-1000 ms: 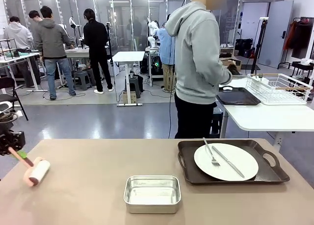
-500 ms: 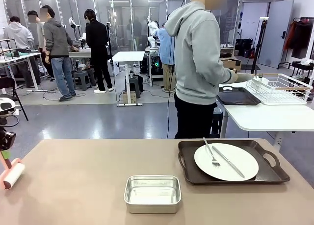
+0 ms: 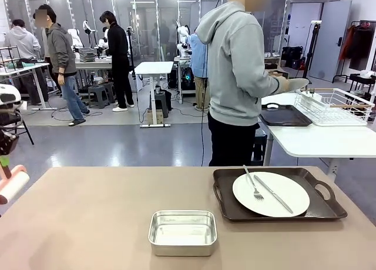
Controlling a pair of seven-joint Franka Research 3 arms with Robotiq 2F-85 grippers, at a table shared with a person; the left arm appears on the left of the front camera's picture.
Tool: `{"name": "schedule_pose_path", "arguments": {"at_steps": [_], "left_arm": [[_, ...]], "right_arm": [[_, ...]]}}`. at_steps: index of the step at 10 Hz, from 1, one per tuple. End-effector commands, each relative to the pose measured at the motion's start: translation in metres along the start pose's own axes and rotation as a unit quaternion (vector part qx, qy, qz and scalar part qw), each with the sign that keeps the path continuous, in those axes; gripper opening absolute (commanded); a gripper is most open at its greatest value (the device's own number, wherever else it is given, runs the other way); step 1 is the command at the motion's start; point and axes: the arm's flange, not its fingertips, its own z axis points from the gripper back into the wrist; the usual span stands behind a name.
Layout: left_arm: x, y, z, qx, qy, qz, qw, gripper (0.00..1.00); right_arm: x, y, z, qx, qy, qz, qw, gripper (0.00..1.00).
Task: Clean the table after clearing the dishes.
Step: When the left (or right) Handle tray is removed, use the left hand (or right hand) to clean the left (or right) side of the table with the Lint Roller.
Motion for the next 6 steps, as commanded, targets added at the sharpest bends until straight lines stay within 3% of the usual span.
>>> {"name": "schedule_pose_path", "arguments": {"at_steps": [1, 6], "left_arm": [[0.0079, 0.0076, -0.0254, -0.011, 0.009, 0.006, 1.000, 0.21], [0.0079, 0.0076, -0.0254, -0.011, 0.009, 0.006, 1.000, 0.21]], "right_arm": [[-0.0016, 0.0029, 0.0006, 0.002, -0.001, 0.002, 1.000, 1.00], [-0.0016, 0.0029, 0.0006, 0.002, -0.001, 0.002, 1.000, 1.00]]}}
